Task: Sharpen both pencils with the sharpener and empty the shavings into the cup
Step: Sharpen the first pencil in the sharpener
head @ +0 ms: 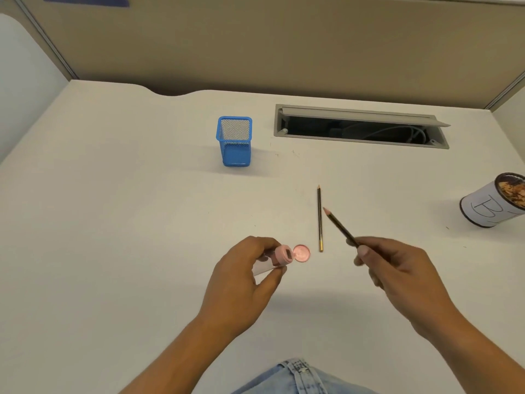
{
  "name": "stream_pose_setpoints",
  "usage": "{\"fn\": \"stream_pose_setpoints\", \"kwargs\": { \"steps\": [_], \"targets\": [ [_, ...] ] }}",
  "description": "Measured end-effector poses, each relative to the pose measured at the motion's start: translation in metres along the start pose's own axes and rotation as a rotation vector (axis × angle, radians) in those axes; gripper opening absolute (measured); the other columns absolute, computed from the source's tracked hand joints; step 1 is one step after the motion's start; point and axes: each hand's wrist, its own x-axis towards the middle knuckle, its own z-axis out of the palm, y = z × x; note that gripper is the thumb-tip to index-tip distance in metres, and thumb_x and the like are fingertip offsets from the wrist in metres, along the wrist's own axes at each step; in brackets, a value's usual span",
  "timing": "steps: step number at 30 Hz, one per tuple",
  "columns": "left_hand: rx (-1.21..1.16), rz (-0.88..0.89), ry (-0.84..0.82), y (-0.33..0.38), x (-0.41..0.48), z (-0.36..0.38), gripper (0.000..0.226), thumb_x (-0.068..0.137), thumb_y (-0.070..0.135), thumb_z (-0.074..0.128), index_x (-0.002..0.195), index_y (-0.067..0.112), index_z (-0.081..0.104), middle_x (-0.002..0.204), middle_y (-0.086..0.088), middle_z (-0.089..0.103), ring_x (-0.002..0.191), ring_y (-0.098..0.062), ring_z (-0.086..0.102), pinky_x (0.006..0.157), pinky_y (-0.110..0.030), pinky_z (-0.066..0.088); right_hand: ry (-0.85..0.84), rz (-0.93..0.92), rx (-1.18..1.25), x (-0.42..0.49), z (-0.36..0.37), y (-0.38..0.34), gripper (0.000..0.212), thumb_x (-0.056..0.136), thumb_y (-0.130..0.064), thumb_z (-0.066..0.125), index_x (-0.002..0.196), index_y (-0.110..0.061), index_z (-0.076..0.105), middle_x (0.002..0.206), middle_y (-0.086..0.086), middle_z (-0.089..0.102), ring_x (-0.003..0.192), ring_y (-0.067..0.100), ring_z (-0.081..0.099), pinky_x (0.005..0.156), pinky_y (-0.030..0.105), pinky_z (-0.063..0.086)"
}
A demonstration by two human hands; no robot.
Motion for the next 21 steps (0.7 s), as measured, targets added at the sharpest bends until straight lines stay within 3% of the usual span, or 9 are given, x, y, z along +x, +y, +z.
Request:
{"fn": "stream_pose_setpoints", "kwargs": {
  "steps": [3, 6, 9, 15, 21],
  "targets": [
    [-0.015, 0.001, 0.016, 0.006, -0.006, -0.004, 0.025, 0.085, 0.026, 0.072, 0.106, 0.034, 0.063, 0.1, 0.021, 0.066, 0.096, -0.006, 0.061, 0.083, -0.02, 0.047, -0.042, -0.091, -0.08, -0.026, -0.004, -0.009, 0.011, 0.085, -0.026, 0.069, 0.082, -0.03, 0.078, 0.068, -0.004, 0.07, 0.049, 0.005, 0.044, 0.047, 0.009, 0.035],
    [-0.007, 0.03, 0.031, 0.009, -0.013, -0.007, 0.024, 0.084, 0.024, 0.074, 0.104, 0.033, 0.065, 0.099, 0.02, 0.067, 0.096, -0.006, 0.062, 0.085, -0.026, 0.05, -0.083, -0.176, -0.201, -0.046, -0.005, -0.015, 0.008, 0.079, -0.034, 0.068, 0.079, -0.036, 0.077, 0.073, -0.015, 0.07, 0.064, 0.006, 0.057, 0.055, 0.008, 0.039],
    [0.009, 0.054, 0.037, 0.011, -0.021, -0.01, 0.025, 0.083, 0.025, 0.076, 0.104, 0.033, 0.067, 0.1, 0.019, 0.068, 0.098, -0.005, 0.062, 0.087, -0.028, 0.051, -0.083, -0.248, -0.298, -0.056, -0.004, -0.014, 0.01, 0.077, -0.039, 0.066, 0.08, -0.039, 0.076, 0.082, -0.017, 0.072, 0.08, 0.008, 0.063, 0.063, 0.01, 0.042],
    [0.055, 0.079, 0.032, 0.015, -0.035, -0.014, 0.027, 0.082, 0.027, 0.076, 0.107, 0.033, 0.069, 0.102, 0.02, 0.068, 0.099, -0.005, 0.061, 0.085, -0.023, 0.051, -0.038, -0.312, -0.421, -0.063, -0.002, -0.008, 0.008, 0.081, -0.039, 0.069, 0.086, -0.04, 0.075, 0.09, -0.021, 0.07, 0.083, 0.009, 0.065, 0.07, 0.021, 0.048],
    [0.116, 0.115, -0.003, 0.017, -0.046, -0.016, 0.03, 0.082, 0.028, 0.077, 0.109, 0.036, 0.07, 0.102, 0.021, 0.066, 0.097, -0.004, 0.057, 0.08, -0.016, 0.044, -0.061, -0.42, -0.586, -0.075, 0.0, -0.015, 0.024, 0.083, -0.052, 0.055, 0.092, -0.041, 0.074, 0.084, -0.021, 0.067, 0.078, 0.01, 0.062, 0.055, 0.016, 0.037]
  ]
}}
